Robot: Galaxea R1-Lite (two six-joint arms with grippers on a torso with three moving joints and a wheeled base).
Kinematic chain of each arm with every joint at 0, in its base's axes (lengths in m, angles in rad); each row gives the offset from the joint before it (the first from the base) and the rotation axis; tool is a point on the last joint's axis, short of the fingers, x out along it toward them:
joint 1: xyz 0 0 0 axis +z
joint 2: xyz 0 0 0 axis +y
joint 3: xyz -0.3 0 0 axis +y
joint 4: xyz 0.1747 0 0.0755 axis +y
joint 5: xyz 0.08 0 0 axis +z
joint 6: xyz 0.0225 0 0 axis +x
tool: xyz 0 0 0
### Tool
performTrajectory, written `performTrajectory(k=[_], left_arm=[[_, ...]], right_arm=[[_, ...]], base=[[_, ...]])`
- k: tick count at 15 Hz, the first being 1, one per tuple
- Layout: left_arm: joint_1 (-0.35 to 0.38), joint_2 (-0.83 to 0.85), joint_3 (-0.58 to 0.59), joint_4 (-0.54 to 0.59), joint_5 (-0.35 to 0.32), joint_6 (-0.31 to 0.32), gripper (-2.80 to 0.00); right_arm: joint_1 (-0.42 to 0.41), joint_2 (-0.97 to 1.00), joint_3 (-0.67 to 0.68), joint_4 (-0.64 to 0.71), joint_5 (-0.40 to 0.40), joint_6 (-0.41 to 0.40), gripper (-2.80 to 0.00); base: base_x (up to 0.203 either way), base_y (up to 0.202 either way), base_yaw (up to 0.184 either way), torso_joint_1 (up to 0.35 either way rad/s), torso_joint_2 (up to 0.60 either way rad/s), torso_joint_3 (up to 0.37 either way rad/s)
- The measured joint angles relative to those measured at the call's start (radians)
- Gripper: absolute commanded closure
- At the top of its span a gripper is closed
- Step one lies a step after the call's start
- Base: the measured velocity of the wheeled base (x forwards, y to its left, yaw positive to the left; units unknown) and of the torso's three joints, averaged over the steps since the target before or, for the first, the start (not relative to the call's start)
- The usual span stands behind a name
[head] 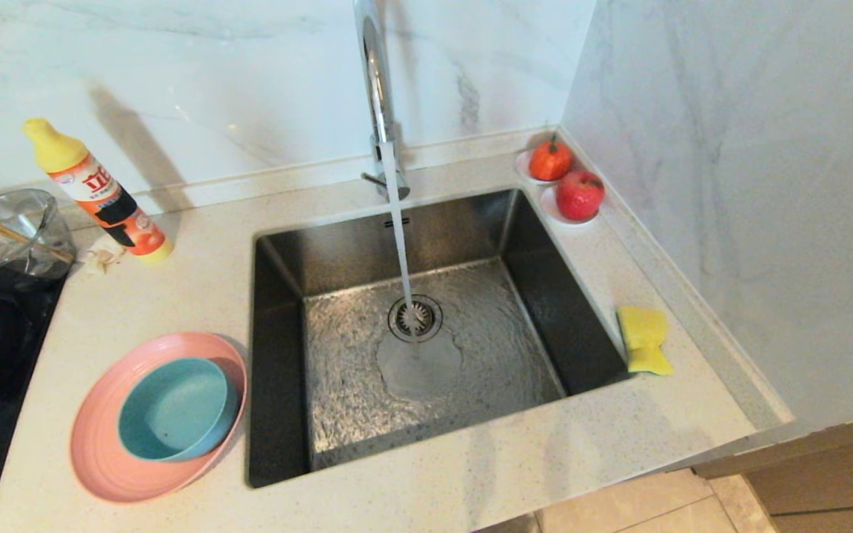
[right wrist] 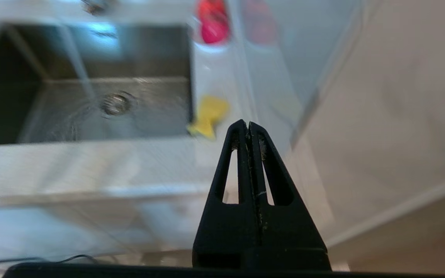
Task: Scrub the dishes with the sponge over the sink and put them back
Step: Pick up a bowl and the sponge
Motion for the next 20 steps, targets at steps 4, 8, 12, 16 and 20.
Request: performTrajectory(k=[4,8,12,16,20], left_arm=[[0.000,0.000,0.000,0.000,0.000,0.000,0.00],[0.000,0.000,0.000,0.000,0.000,0.000,0.00],[0.000,0.000,0.000,0.000,0.000,0.000,0.00],[0.000,0.001,0.000,0.000,0.000,0.000,0.00],[0.000,0.001,0.000,0.000,0.000,0.000,0.00]], right_arm=[[-0.007,0.221,-0.235,0.073,0.102,-0.013,0.00],[-0.012,0.499,-0.431,0.237,0.169,-0.030,0.00],[-0.007,0.780,-0.559,0.296,0.178,-0.035,0.00],[0.063,0.989,-0.614,0.302,0.103,-0.033,0.00],[0.203,1.122,-0.591,0.297,-0.054,-0.003,0.00]], base=[[0.000,0.000,0.000,0.000,0.00,0.000],[0.000,0.000,0.000,0.000,0.00,0.000],[0.000,0.000,0.000,0.000,0.00,0.000],[0.000,0.000,0.000,0.000,0.00,0.000],[0.000,0.000,0.000,0.000,0.00,0.000]])
